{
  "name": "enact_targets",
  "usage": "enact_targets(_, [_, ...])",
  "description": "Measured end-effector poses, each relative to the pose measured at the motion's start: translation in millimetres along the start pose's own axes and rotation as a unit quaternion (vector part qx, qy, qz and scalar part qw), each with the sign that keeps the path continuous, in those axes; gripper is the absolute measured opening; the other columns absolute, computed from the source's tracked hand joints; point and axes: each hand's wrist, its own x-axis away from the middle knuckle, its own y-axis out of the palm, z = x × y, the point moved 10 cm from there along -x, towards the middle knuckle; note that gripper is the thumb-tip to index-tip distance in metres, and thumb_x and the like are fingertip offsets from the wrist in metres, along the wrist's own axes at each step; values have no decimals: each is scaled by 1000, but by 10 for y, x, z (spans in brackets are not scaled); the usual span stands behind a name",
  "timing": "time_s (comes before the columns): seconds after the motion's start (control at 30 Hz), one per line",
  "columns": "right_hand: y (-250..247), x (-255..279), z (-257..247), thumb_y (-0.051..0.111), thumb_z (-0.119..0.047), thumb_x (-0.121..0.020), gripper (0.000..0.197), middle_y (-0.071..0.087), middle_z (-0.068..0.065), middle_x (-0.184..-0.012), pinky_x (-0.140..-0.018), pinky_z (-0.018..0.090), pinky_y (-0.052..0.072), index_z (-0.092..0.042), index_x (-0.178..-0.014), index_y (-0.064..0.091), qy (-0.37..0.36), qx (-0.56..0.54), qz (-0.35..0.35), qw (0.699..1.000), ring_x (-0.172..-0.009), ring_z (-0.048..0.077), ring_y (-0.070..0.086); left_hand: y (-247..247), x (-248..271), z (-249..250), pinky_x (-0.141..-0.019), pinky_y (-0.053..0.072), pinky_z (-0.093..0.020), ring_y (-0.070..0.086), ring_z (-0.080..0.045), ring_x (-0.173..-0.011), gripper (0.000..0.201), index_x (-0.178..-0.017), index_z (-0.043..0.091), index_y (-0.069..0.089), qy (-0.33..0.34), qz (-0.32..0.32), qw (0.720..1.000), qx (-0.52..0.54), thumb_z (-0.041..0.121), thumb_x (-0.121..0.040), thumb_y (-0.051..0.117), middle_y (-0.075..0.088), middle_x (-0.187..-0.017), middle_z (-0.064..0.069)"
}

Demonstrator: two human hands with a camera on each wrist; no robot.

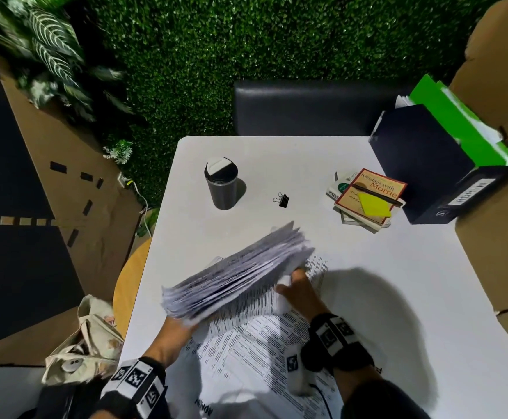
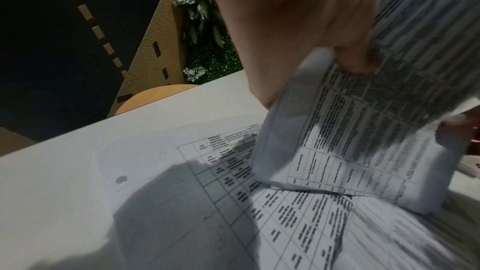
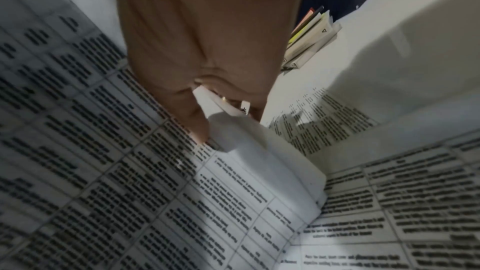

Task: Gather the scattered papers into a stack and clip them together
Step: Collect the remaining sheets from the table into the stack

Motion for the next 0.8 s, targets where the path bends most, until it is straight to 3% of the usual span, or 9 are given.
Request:
enact_targets(0.03, [-25,-16,-18,53,10,-81,20,54,8,-85,-74,27,50,-5,-94,49,-13,-9,14,1000,-89,26,53,-29,-6,24,-64,47,-5,66,8,-77,61,-96,19,64,6,11,1000,-22,62,-54,56,72,-69,23])
enact_targets(0.07, [-72,-23,-10,55,12,-78,32,57,11,-95,-77,22,50,-2,-106,51,-36,-9,33,999,-94,27,54,-83,-56,10,-68,49,-9,68,2,-82,14,-93,22,64,23,29,999,-27,20,-83,74,73,-72,23])
enact_targets(0.1, [-132,-8,23,60,11,-75,45,58,11,-106,-79,15,49,-3,-117,51,-53,21,52,997,-100,27,55,-184,-59,81,-75,52,-19,69,-10,-91,40,-92,22,67,28,61,997,-29,-13,-77,54,76,-78,17])
enact_targets(0.17, [-240,69,222,76,-10,-70,61,56,8,-123,-89,25,49,-16,-124,48,-27,143,69,987,-109,26,55,-346,-61,167,-86,54,-37,68,-25,-100,25,-97,17,69,41,100,994,-10,20,-75,79,77,-90,2])
enact_targets(0.27, [-415,349,764,81,-32,-63,82,44,5,-131,-98,45,41,-22,-131,36,97,368,34,924,-120,28,46,-625,-37,377,-90,52,-32,67,-11,-104,33,-120,17,62,88,130,988,2,14,-87,67,71,-113,2])
enact_targets(0.47, [-533,617,1168,78,-46,-64,90,52,2,-132,-98,43,39,-22,-136,30,123,460,25,879,-122,25,48,-1306,207,432,-87,50,-26,61,-21,-112,43,-130,6,53,97,191,977,8,21,-91,62,62,-128,-12])
enact_targets(0.63, [-444,516,1033,70,-26,-81,32,69,5,-110,-78,27,47,-18,-111,62,59,308,-48,949,-100,19,63,-1532,672,457,-53,40,-28,59,-19,-65,35,-104,-7,62,83,248,965,-2,26,-91,60,64,-85,-27])
enact_targets(0.77, [-506,454,721,78,-31,-71,33,69,1,-90,-73,25,48,-14,-95,65,31,59,-102,993,-79,17,64,-1730,972,344,-86,49,-38,59,-2,-44,36,-47,25,69,72,272,960,-5,34,-83,66,63,-47,13])
enact_targets(0.8, [-546,437,628,78,-33,-70,39,71,4,-92,-78,30,50,-11,-99,66,26,-7,-92,995,-83,20,67,-1824,1027,297,-93,45,-21,57,7,-43,39,-51,33,65,66,284,956,-39,24,-88,63,60,-43,22])
